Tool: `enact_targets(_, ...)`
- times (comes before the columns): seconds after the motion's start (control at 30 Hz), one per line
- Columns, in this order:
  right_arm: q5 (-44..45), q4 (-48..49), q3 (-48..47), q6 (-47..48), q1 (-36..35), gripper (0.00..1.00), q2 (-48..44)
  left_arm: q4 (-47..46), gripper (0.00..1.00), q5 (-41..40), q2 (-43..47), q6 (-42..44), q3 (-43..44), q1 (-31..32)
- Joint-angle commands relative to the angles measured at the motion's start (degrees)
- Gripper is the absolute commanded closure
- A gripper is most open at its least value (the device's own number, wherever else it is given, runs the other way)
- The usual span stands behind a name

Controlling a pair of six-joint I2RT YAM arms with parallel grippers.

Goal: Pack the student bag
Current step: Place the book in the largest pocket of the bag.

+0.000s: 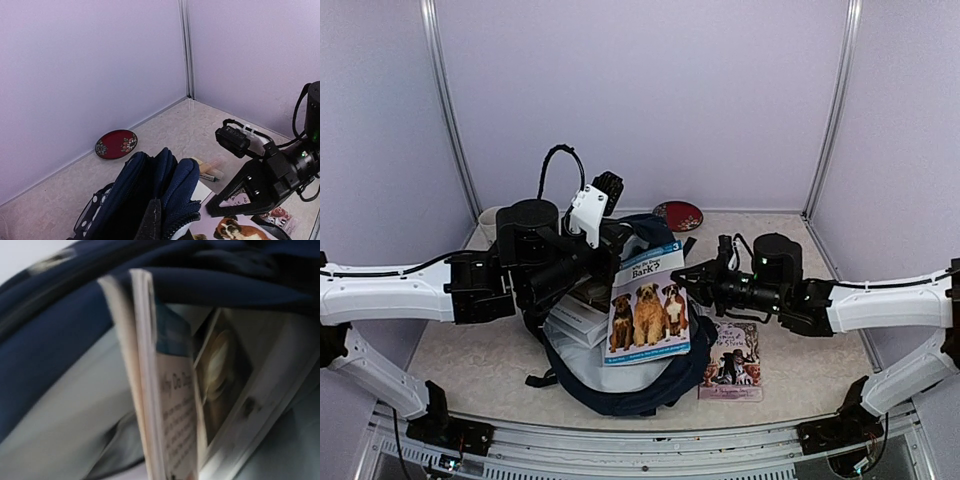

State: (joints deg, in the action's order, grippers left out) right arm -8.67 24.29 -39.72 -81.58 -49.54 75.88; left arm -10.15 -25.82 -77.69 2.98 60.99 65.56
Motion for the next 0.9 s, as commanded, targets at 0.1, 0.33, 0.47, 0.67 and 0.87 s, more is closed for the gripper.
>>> enact_targets(0.1,18.56,16.08,-7.66,-3.15,-3.19,1.00,11.55,-5.18,1.00,14.47,6.11,0.97,0.28,-0.21)
enact_targets(0.33,21.83,16.96,-12.18,-10.35,-4.35,1.00,19.97,-5.33,1.00,20.65,7.17,0.74,-0.16,-3.14)
enact_targets(0.47,23.30,12.44,-16.62,-10.68,-5.56,1.00,24.41,-5.08,1.00,24.06,6.14,1.03,1.46,-4.25)
enact_targets(0.67,22.51,4.24,-22.73,-6.82,-6.40,0.70,29.06,-6.04,1.00,24.40,7.16,0.33,0.15,-6.26)
enact_targets(0.87,20.27,-8.35,-28.52,9.83,-7.33,0.50,28.44,-5.00,1.00,20.08,8.88,-1.52,-1.25,-10.34)
